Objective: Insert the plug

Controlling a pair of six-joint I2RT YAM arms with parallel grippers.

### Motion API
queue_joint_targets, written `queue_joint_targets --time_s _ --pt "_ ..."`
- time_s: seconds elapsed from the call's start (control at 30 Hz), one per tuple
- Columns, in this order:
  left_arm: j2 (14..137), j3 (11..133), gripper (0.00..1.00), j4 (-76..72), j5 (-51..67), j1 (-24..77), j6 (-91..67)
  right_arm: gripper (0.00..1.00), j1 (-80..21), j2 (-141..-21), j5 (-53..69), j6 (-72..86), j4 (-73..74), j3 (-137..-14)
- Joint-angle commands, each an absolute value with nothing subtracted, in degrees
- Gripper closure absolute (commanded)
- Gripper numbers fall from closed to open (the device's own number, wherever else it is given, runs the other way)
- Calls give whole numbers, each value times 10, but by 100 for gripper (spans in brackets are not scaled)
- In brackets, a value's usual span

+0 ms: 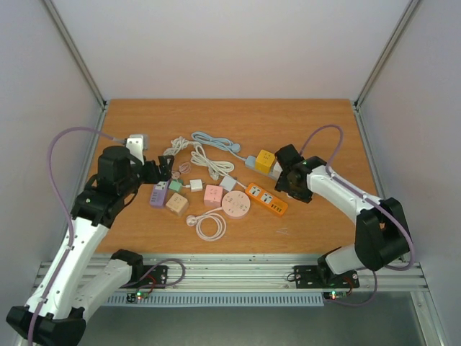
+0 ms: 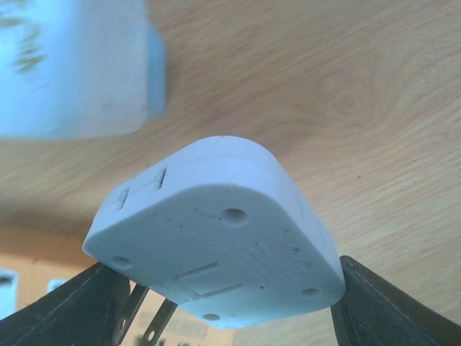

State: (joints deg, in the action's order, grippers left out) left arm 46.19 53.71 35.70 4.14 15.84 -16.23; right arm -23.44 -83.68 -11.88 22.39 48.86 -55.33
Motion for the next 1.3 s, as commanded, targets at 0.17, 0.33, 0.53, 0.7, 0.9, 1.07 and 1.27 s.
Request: queue_joint_targets --time_s 0.17,0.33,0.53,0.7,0.9,1.07,1.27 --pt "486 527 1 308 118 160 -167 25 -331 -793 -158 184 486 -605" --pt "516 531 1 297 210 160 -205 25 -370 -789 -109 123 426 -610" --pt "589 546 2 282 335 161 -313 25 -404 -788 -11 38 338 -615" --pt "641 552 3 256 383 162 -381 28 -423 -793 90 -46 278 -624" --pt "688 562 4 227 445 165 -419 28 -437 -810 163 -110 252 -646" --pt "718 570 7 226 463 178 -430 28 -443 -829 187 -136 255 -675" --pt "743 595 14 228 482 182 -421 28 -448 -855 180 -144 253 -686"
